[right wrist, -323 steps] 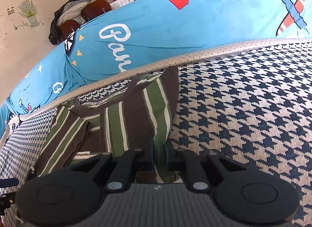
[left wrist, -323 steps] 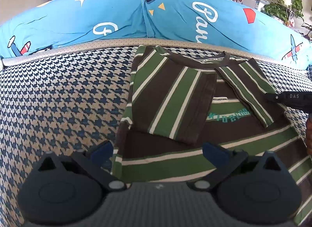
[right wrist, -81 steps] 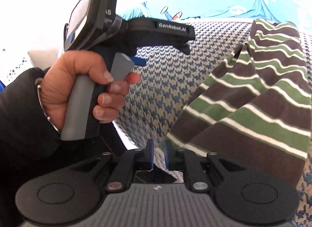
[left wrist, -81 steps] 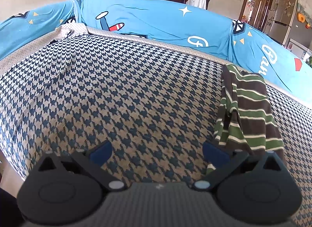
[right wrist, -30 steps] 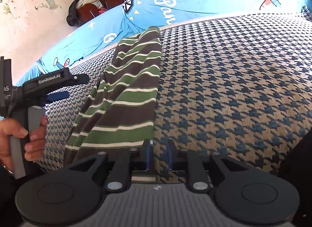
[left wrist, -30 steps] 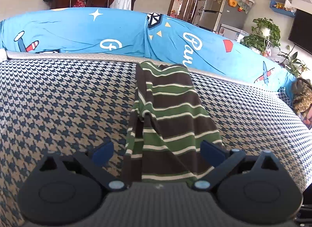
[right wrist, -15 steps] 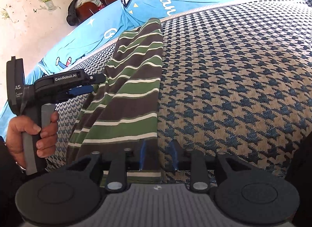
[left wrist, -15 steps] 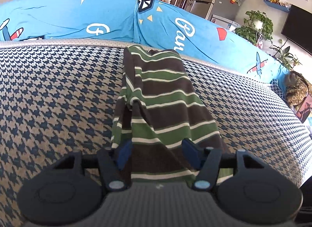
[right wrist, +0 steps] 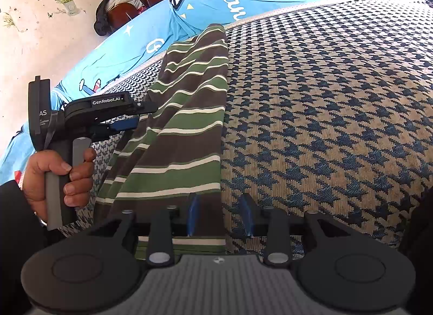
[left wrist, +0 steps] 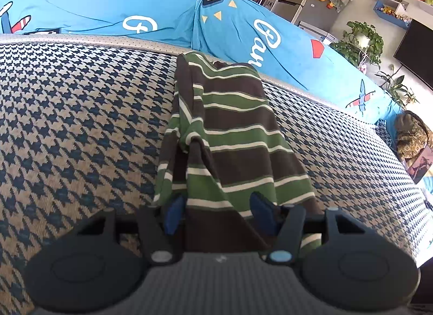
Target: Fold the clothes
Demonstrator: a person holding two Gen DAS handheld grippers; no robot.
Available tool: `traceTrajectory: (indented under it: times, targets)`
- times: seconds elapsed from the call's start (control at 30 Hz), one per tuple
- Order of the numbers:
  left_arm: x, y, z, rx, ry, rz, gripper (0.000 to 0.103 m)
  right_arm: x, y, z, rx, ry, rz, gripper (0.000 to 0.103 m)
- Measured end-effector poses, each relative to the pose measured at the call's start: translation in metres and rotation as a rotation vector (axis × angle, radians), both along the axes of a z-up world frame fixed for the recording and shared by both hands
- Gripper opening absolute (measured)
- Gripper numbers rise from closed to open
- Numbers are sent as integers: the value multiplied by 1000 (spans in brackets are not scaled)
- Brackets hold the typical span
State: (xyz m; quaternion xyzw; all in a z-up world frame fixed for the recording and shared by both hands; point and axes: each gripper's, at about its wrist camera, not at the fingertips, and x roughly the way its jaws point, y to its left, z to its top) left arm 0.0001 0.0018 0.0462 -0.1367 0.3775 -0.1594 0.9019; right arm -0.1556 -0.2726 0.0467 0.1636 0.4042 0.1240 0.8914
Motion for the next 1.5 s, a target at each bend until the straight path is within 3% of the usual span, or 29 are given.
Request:
traceTrajectory:
  times: [0.1, 0.13, 0.2, 0.3, 0.43, 0.7, 0.87, 1.0, 1.13, 1.33, 1.43, 1.5]
  targets:
    - [3, 2, -1, -21, 1, 3, 55, 1, 0, 0, 2, 1, 0, 35]
    - [3, 3, -2, -29, 2, 5, 51, 1, 0, 0, 2, 1, 0, 35]
    - [3, 3, -2, -31, 4, 7, 34, 1, 0, 0, 1, 1, 0, 35]
    - [0, 2, -2, -24, 7, 7, 21, 1, 0, -1, -1, 0, 0, 35]
    - [-7, -4, 2, 20, -11, 2, 10, 1, 1, -1, -4, -1, 0, 36]
    - [-20, -7, 15, 152, -70, 83, 8, 2, -1, -2, 0, -1, -1, 36]
    - [-20, 1, 8, 163, -36, 119, 8, 2, 0, -2, -10, -3, 2, 36]
    - [-18, 8, 3, 140, -16, 136, 9, 1, 0, -1, -21, -6, 7, 36]
    - [-15, 24, 0, 22, 23, 181, 11, 0, -2, 0, -18, -10, 5, 36]
    - [-17, 45, 5, 52, 59, 290, 11, -2, -5, 9, 29, -50, -4, 36]
    - [-20, 49, 9, 61, 70, 293, 11, -2, 4, 16, 44, -86, 49, 36]
    - [-22, 48, 17, 54, 68, 274, 16, -2, 14, 21, 49, -110, 99, 36]
